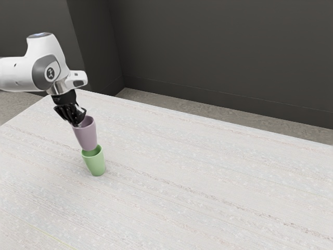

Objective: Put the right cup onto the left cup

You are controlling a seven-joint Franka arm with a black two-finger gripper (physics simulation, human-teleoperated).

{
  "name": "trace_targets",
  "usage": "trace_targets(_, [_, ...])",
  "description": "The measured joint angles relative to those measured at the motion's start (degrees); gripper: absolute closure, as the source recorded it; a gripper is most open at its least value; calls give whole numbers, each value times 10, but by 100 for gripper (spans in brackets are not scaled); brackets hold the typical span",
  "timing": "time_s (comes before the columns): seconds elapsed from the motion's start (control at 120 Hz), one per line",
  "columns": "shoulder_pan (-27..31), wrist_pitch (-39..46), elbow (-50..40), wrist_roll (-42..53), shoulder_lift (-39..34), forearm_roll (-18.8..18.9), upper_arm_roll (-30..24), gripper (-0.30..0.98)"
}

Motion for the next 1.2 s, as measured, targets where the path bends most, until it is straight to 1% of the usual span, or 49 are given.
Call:
trace_targets(0.567, [-2,19,5,1,41,-1,2,77])
trace_targets(0.625, [-2,20,5,2,44,-3,2,71])
trace_targets(0.767, [-2,24,4,5,47,-8,2,40])
trace_targets(0.875, [-2,25,4,7,43,-10,2,24])
trace_targets(1.017, [-2,20,2,9,17,-10,2,12])
trace_targets(1.2, [-1,1,-3,11,-28,-10,-1,5])
